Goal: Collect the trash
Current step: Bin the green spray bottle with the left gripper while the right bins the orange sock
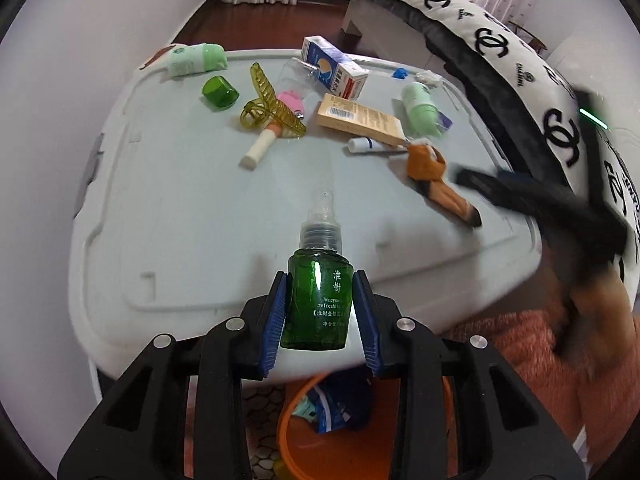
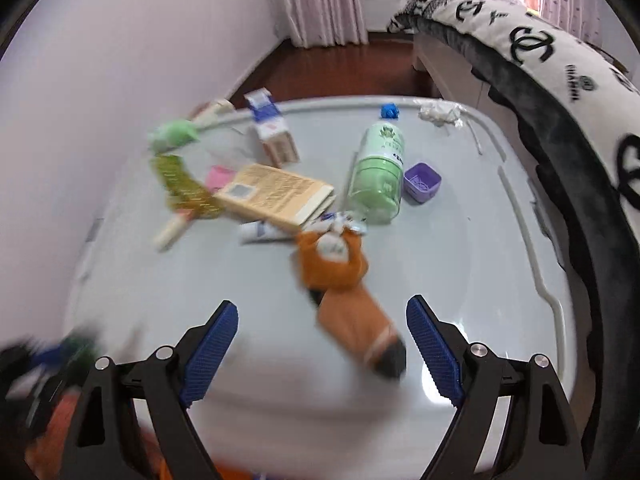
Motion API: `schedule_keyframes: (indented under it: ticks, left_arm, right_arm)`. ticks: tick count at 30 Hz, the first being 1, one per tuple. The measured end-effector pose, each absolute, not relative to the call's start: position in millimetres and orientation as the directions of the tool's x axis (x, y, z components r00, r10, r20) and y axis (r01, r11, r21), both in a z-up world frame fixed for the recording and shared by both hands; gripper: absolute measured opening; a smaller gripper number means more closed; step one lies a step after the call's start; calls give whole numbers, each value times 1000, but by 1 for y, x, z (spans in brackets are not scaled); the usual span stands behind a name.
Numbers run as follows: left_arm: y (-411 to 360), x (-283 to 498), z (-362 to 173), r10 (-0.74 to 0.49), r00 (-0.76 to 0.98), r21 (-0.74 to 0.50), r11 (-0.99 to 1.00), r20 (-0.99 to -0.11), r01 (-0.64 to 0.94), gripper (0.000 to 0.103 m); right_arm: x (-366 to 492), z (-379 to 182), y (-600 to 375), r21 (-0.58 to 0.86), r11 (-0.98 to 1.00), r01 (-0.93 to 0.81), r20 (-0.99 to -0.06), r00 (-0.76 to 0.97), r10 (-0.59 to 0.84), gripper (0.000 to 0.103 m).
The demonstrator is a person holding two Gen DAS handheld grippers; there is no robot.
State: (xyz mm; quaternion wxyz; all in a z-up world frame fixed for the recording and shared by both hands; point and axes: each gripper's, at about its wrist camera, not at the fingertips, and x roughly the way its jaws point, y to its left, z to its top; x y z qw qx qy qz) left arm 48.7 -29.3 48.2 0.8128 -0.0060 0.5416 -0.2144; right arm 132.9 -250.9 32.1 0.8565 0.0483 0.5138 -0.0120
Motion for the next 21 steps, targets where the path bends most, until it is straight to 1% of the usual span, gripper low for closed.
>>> schedule_keyframes:
  ticks: [3,4,5,7,8,9,11,15,18,21]
  left_arm:
    - [-24,36,47,-346,320,-234,911,-882,340,33]
    - [-22,33,46,-351,312,-244,910,-883,335,33]
    - [-21,32,46,-356,305,-252,909,-883,333,33]
    - [-18,31,43,-362,293,-265,908,-885,324,33]
    - [-17,31,42,-360,292,-264,910,-886,319,33]
    - [-16,30,41,-356,293,-260,911,-888,319,33]
    - [-14,29,42,-353,294,-258,913,-888,315,33]
    - [-14,20,49,-360,309,-255,908,-880,332,33]
    - [-15,9,56,-361,322,-244,904,-875,350,33]
    - [-17,-5,54,-353,311,-232,902,-882,365,33]
  right_arm:
    - [162,9,-247,16,997,74,-901,434,-18,85]
    - [168,3,-247,16,997,80,-908,419,-19,80]
    - [174,-5,-246,11,996,85,-918,395,-24,62]
    - [182,-24,-246,7,995,103,-951,308,-26,37]
    - [181,-22,-245,-11,994,105,-944,326,-44,23]
    - [179,-19,-245,23,995,95,-948,319,-8,17]
    - [169,-9,-245,61,994,94,-943,332,26,16]
    - [133,28,-242,112,993,41,-912,402,86,16]
    - [83,65,-238,169,985,-24,-876,454,161,16]
    - [46,81,-227,230,971,-68,-859,454,236,16]
